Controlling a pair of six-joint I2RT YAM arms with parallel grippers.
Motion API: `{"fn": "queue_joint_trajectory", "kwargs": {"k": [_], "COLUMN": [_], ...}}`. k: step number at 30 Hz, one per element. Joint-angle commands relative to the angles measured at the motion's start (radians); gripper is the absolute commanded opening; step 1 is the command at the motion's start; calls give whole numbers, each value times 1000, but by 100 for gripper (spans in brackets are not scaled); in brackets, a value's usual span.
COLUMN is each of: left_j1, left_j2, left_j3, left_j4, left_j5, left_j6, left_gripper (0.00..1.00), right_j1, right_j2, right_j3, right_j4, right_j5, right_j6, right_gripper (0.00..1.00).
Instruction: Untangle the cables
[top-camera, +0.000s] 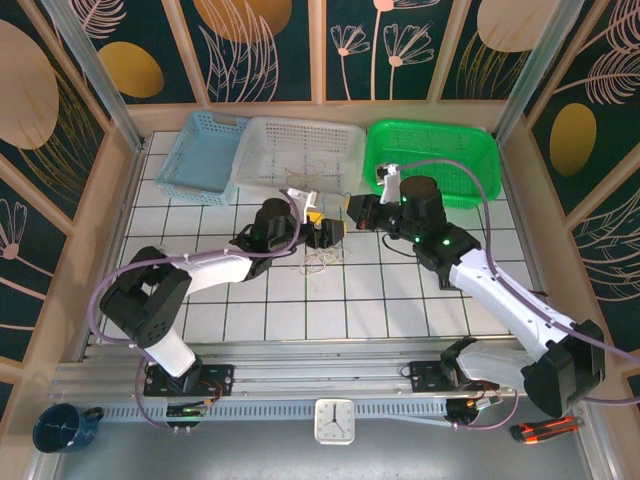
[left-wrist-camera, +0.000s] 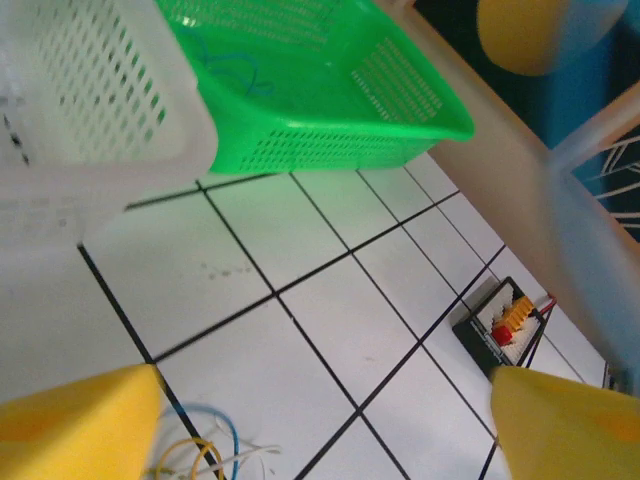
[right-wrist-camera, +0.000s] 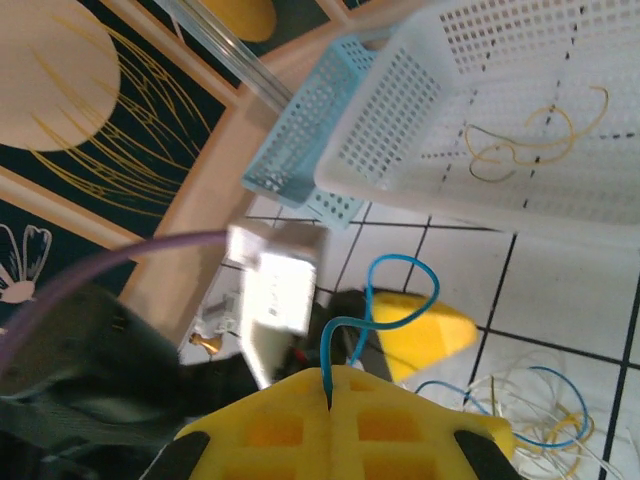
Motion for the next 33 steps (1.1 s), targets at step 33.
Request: {"fn": "queue_joint_trajectory", "kwargs": {"k": [33], "left_j1": [-4], "left_j2": [-2], "left_j3": [-55], "left_j4": [143], "left_j5": [43], "left_j6": [-26], "left_gripper": [63], "right_j1": [-225], "right_j2": [71], "right_j3": [367], "right_j4": [368], "right_j5": [288], "right_j6": [-96], "right_gripper": [0]}}
